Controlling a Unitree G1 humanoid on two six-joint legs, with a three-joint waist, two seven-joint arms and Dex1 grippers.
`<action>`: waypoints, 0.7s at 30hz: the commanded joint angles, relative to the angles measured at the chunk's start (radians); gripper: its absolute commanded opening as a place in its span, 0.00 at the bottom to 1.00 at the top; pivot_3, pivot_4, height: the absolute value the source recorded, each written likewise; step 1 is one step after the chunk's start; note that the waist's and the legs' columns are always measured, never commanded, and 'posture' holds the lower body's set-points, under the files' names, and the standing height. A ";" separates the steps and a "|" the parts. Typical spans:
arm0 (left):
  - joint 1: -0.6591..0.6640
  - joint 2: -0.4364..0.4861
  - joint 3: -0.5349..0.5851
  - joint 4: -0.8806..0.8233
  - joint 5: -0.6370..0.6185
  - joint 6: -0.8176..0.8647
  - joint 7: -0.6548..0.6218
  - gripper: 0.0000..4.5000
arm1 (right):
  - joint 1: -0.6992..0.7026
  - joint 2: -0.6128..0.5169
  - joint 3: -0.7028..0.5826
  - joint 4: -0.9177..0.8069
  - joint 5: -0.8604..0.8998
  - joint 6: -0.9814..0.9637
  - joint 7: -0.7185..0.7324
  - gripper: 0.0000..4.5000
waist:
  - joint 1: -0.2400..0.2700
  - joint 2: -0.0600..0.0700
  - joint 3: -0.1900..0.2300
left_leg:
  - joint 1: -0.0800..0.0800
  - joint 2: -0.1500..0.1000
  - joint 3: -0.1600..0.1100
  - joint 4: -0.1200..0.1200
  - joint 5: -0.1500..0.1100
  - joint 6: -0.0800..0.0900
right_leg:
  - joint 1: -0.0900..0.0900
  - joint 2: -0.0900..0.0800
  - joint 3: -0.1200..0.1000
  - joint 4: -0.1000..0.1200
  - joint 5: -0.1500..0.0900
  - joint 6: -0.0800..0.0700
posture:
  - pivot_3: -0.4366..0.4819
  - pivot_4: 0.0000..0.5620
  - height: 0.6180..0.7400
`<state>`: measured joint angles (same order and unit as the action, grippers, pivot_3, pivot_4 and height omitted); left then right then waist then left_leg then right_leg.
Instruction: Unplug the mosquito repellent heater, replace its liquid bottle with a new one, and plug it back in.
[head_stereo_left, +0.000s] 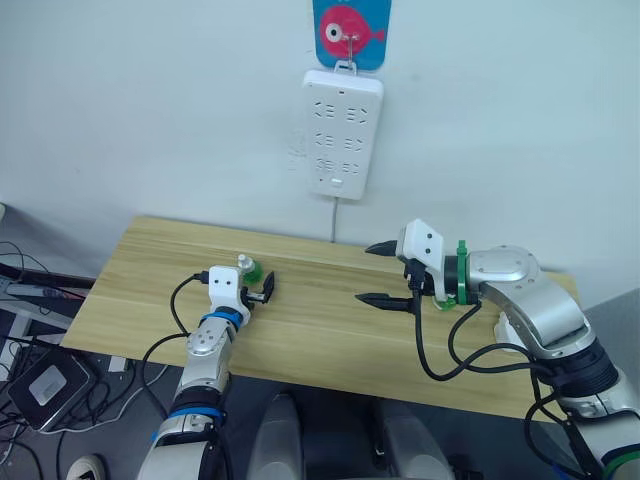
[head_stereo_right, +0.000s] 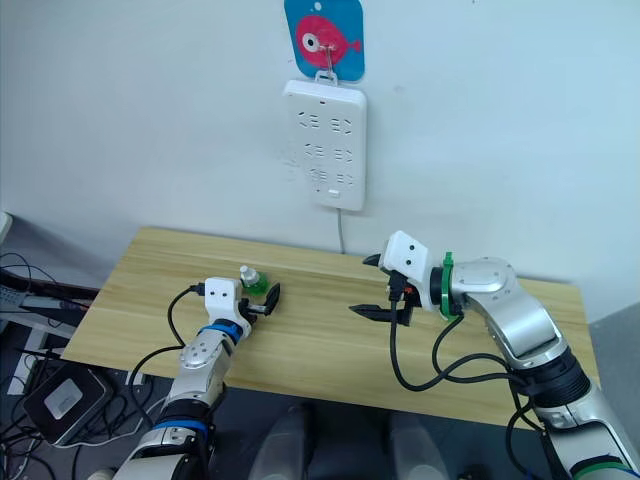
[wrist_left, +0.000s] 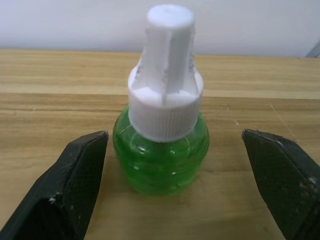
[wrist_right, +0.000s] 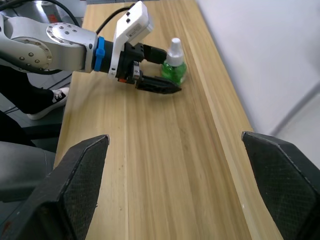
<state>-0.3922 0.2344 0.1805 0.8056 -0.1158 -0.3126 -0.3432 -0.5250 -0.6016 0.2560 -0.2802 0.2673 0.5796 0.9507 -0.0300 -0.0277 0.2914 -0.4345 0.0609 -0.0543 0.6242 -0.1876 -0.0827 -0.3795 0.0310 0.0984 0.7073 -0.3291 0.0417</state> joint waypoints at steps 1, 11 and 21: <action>-0.017 0.010 -0.002 0.059 0.006 -0.056 -0.010 1.00 | -0.006 -0.006 -0.026 -0.045 0.021 0.013 -0.003 0.99 | -0.001 0.000 0.001 | 0.000 0.000 0.000 0.000 0.000 0.000 | 0.000 0.000 0.000 0.000 0.000 0.000 | 0.46 0.57 1.00; -0.054 0.013 0.010 0.142 0.002 -0.106 0.015 0.73 | -0.015 -0.007 -0.040 -0.045 0.029 0.050 -0.007 1.00 | -0.002 0.000 0.007 | 0.000 0.000 0.000 0.000 0.000 0.000 | 0.000 0.000 0.000 0.000 0.000 0.001 | 0.46 0.57 1.00; -0.010 0.051 -0.050 -0.042 0.018 -0.087 -0.090 0.50 | -0.001 -0.014 -0.034 -0.020 0.020 0.025 -0.016 1.00 | -0.002 -0.001 0.016 | 0.000 0.000 0.000 0.000 0.000 0.000 | 0.000 0.000 0.000 0.000 -0.001 0.001 | 0.48 0.57 1.00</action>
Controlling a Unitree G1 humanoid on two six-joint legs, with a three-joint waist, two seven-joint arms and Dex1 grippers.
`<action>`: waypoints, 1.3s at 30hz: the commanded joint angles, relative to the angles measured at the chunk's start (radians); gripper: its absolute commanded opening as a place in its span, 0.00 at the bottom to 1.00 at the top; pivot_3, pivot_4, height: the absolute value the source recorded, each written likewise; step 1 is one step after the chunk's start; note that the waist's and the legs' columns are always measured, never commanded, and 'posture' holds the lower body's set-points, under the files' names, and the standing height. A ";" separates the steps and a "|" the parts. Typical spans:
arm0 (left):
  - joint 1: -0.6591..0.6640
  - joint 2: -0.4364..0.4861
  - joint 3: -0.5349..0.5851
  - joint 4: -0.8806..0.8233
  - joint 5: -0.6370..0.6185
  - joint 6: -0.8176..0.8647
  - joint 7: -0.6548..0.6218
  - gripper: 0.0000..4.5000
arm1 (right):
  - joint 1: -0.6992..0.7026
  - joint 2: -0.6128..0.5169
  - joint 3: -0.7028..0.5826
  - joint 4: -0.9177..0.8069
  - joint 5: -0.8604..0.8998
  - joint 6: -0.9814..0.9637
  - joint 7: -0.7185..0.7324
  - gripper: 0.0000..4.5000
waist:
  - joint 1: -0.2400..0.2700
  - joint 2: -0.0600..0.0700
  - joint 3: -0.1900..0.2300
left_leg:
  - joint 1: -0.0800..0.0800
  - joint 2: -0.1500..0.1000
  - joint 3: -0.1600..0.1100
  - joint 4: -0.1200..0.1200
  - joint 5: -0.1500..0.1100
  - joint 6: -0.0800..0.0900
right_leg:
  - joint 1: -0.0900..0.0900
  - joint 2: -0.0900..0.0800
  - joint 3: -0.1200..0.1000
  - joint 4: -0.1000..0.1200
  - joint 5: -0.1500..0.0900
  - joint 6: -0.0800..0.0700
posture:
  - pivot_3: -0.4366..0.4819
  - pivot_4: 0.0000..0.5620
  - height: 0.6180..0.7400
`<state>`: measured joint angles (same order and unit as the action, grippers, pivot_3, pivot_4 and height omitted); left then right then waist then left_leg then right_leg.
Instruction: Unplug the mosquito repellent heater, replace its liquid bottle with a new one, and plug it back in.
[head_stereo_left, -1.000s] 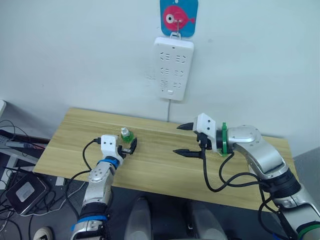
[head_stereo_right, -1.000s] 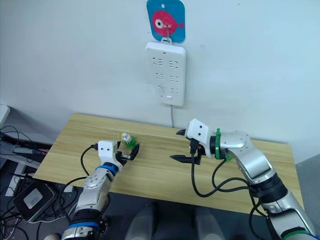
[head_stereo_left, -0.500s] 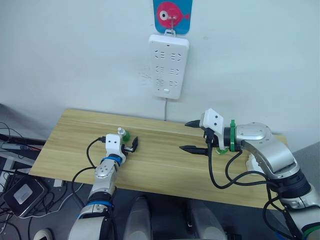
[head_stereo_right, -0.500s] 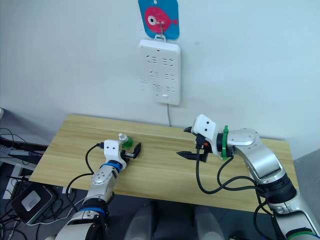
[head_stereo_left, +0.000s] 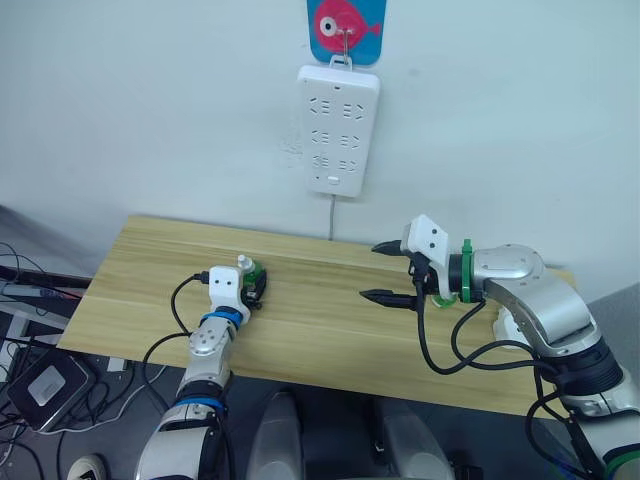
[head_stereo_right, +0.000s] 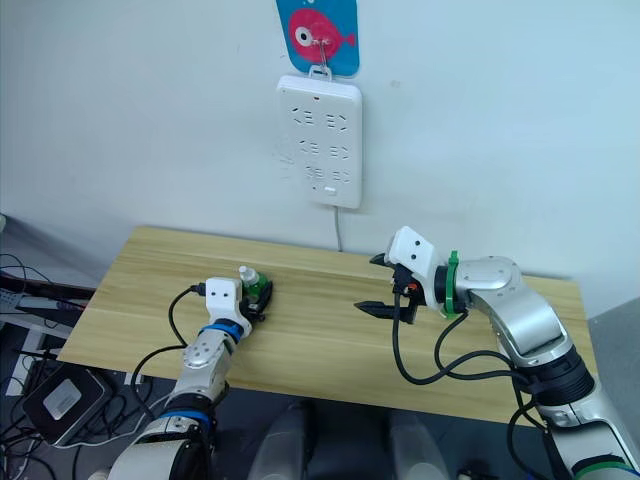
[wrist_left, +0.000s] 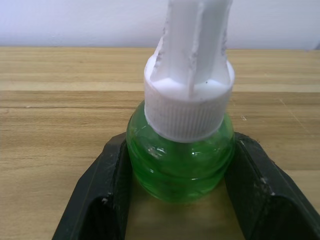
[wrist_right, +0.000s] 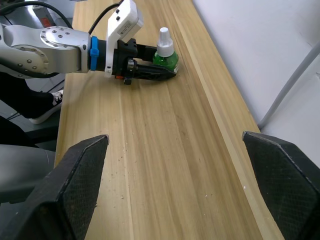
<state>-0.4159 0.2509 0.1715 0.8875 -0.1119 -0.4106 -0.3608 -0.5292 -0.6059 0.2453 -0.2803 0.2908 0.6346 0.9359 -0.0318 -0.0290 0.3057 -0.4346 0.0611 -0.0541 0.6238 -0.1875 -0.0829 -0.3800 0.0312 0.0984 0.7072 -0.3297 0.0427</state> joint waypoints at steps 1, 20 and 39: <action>0.020 0.059 -0.076 -0.201 0.019 0.034 -0.134 0.50 | 0.012 -0.015 -0.018 -0.013 -0.011 -0.044 0.003 1.00 | 0.000 0.000 0.004 | 0.000 0.000 0.000 0.000 0.000 0.000 | 0.000 0.000 0.000 0.000 0.000 0.000 | 0.49 0.57 1.00; -0.135 0.244 -0.374 -0.615 -0.176 0.445 -0.932 0.50 | 0.070 0.228 0.034 -0.053 -0.029 -0.092 -0.161 1.00 | -0.007 0.003 0.008 | -0.008 0.001 0.000 0.000 0.000 0.000 | -0.008 0.001 0.000 -0.001 0.001 -0.001 | 0.38 0.49 1.00; -0.115 0.240 -0.374 -0.605 -0.149 0.408 -1.001 0.50 | 0.092 0.257 0.047 -0.088 0.019 -0.064 -0.164 0.23 | -0.028 0.003 0.008 | -0.011 0.001 -0.002 0.003 0.000 -0.001 | -0.010 0.001 -0.002 0.003 0.001 -0.001 | 0.40 0.49 1.00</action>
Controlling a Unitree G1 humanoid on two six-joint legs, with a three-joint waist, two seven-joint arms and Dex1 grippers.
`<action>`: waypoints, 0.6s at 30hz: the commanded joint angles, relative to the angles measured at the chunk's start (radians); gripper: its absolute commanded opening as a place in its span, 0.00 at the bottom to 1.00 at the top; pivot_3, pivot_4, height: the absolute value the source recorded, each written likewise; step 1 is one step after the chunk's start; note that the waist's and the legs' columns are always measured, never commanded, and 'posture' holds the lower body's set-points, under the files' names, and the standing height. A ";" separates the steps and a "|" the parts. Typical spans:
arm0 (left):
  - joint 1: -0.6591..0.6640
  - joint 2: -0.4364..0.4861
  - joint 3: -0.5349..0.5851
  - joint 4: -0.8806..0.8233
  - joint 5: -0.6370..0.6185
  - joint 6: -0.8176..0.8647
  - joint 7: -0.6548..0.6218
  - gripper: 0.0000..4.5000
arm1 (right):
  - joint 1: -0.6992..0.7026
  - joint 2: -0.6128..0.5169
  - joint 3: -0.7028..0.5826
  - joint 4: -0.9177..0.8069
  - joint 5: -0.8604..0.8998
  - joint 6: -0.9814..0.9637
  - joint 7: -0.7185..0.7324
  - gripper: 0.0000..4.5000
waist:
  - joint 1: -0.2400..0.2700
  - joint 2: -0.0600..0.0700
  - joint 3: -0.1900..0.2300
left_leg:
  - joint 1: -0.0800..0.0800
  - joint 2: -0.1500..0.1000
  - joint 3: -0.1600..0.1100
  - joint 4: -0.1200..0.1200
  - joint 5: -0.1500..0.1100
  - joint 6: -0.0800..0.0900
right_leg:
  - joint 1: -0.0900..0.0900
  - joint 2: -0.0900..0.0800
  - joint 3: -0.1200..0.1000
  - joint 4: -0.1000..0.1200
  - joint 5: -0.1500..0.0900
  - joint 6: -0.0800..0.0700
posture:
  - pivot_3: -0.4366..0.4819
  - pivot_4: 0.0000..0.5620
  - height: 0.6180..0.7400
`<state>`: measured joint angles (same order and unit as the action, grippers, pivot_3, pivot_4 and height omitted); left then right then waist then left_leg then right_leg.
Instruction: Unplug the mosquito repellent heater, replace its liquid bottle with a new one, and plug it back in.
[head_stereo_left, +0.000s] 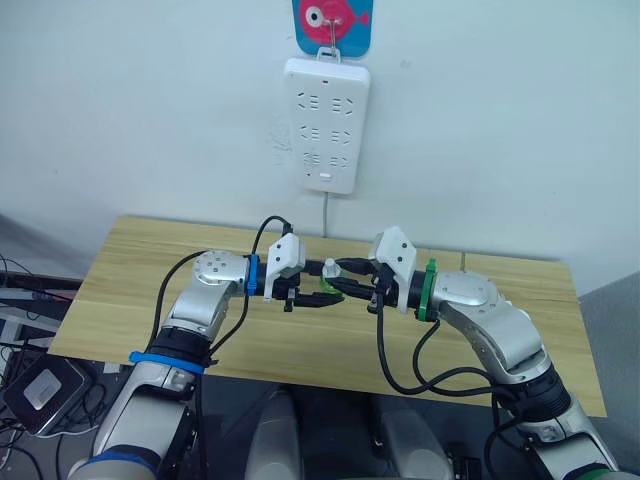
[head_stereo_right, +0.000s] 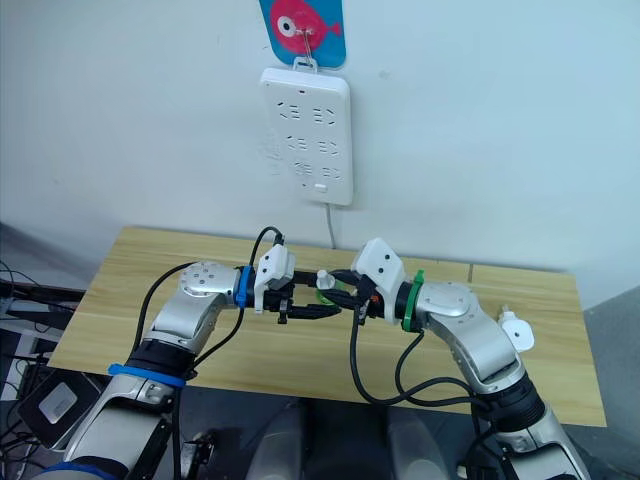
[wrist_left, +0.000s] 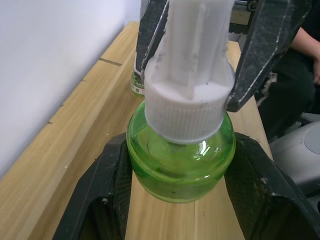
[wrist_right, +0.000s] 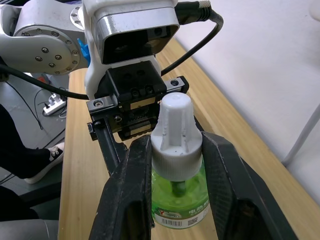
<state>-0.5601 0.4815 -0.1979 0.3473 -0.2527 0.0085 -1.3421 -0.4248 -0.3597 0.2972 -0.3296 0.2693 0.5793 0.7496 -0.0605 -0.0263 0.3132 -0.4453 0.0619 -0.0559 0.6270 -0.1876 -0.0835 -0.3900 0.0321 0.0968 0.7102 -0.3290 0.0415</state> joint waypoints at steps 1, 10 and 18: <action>0.041 0.016 -0.008 -0.086 -0.010 -0.012 -0.028 0.50 | -0.021 0.008 -0.003 -0.040 0.058 -0.007 0.050 0.23 | 0.001 0.000 0.000 | 0.000 0.000 0.000 0.000 0.000 0.000 | 0.000 0.000 0.000 0.000 0.000 0.000 | 0.41 0.49 1.00; 0.134 0.089 -0.071 -0.281 -0.028 -0.034 -0.164 0.50 | -0.245 -0.065 0.069 0.287 0.116 -0.307 0.655 0.23 | 0.008 0.000 0.000 | 0.002 0.000 0.001 0.001 0.000 0.000 | 0.001 0.000 0.000 0.002 0.000 0.000 | 0.52 0.49 1.00; 0.152 0.102 -0.073 -0.307 -0.034 -0.020 -0.160 0.50 | -0.389 -0.057 0.058 0.546 0.072 -0.459 0.821 0.39 | 0.029 0.001 0.000 | 0.002 0.000 -0.001 0.001 0.000 0.000 | 0.000 0.000 -0.001 0.003 0.000 0.000 | 0.54 0.49 1.00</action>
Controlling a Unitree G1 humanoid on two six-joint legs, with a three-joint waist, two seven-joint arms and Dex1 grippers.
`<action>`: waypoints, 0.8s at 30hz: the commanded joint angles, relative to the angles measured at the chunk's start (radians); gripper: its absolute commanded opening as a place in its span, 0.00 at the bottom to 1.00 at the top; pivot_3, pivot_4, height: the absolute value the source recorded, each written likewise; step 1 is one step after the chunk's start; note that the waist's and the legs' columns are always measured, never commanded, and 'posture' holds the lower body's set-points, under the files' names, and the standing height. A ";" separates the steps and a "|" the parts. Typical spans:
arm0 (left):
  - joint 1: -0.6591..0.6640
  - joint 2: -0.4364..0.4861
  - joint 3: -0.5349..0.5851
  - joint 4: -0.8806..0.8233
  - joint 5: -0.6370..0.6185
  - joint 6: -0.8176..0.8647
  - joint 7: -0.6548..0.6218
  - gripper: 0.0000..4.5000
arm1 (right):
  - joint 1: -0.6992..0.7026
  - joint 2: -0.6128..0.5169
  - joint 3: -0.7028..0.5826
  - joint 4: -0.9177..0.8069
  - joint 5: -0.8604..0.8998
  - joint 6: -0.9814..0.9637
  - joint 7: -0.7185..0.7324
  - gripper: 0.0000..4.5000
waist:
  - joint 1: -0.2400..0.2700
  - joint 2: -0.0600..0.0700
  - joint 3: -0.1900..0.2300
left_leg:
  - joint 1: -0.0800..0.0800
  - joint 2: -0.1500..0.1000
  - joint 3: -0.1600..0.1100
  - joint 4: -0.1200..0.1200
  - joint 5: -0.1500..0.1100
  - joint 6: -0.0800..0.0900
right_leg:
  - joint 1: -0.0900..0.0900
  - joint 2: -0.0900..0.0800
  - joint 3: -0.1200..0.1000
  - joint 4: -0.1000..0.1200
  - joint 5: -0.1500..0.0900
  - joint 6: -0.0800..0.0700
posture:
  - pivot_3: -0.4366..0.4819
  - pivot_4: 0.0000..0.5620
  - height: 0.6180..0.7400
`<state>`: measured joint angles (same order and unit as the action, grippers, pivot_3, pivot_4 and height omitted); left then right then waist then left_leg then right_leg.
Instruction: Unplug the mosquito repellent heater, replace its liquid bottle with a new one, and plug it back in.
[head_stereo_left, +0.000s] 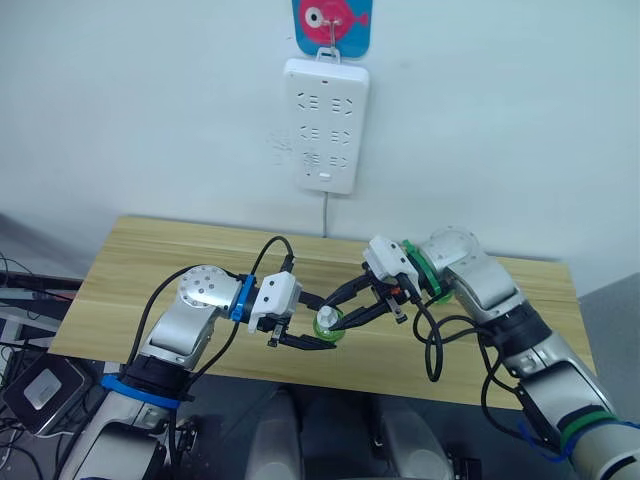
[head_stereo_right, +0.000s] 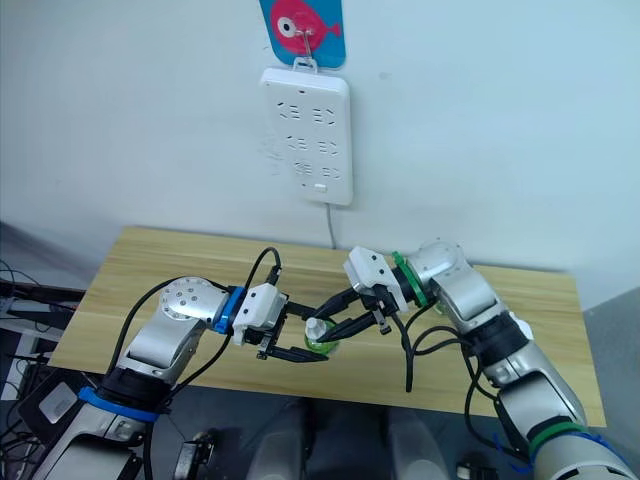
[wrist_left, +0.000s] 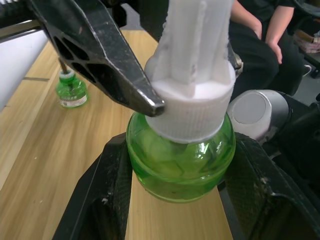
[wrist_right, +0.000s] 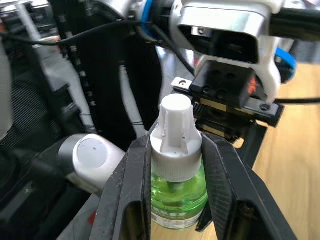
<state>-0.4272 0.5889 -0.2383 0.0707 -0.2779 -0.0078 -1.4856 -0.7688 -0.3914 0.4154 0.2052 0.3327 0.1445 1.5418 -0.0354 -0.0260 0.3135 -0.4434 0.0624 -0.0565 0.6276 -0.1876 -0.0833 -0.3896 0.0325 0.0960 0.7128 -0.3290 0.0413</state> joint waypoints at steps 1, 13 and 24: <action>0.015 -0.010 -0.025 -0.019 -0.007 -0.001 -0.005 0.50 | -0.040 -0.046 -0.071 0.006 0.010 -0.023 0.028 0.45 | 0.008 0.000 0.000 | 0.000 0.000 0.000 0.000 0.000 0.000 | 0.000 -0.001 0.000 0.000 0.000 0.000 | 0.52 0.49 1.00; -0.043 -0.053 0.032 0.136 0.013 0.007 0.125 0.50 | 0.355 -0.153 -0.259 -0.467 0.030 0.256 -0.431 0.99 | 0.013 0.001 0.000 | -0.001 0.000 -0.001 0.000 0.000 0.000 | 0.000 -0.001 0.000 0.000 0.000 0.000 | 0.49 0.52 1.00; -0.103 -0.085 0.022 0.211 0.021 0.006 0.162 0.50 | 0.470 0.050 -0.169 -0.705 -0.014 0.447 -0.827 0.99 | -0.006 0.001 0.000 | 0.000 -0.001 0.000 0.001 0.001 -0.001 | 0.000 0.000 0.001 0.002 -0.001 0.002 | 0.43 0.52 1.00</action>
<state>-0.5188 0.5143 -0.2253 0.2878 -0.2582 0.0139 -1.3218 -0.2941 -0.3566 0.2423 -0.4688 0.3163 0.5873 0.7495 -0.0416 -0.0252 0.3139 -0.4437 0.0614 -0.0566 0.6290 -0.1867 -0.0847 -0.3895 0.0325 0.0972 0.7147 -0.3300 0.0428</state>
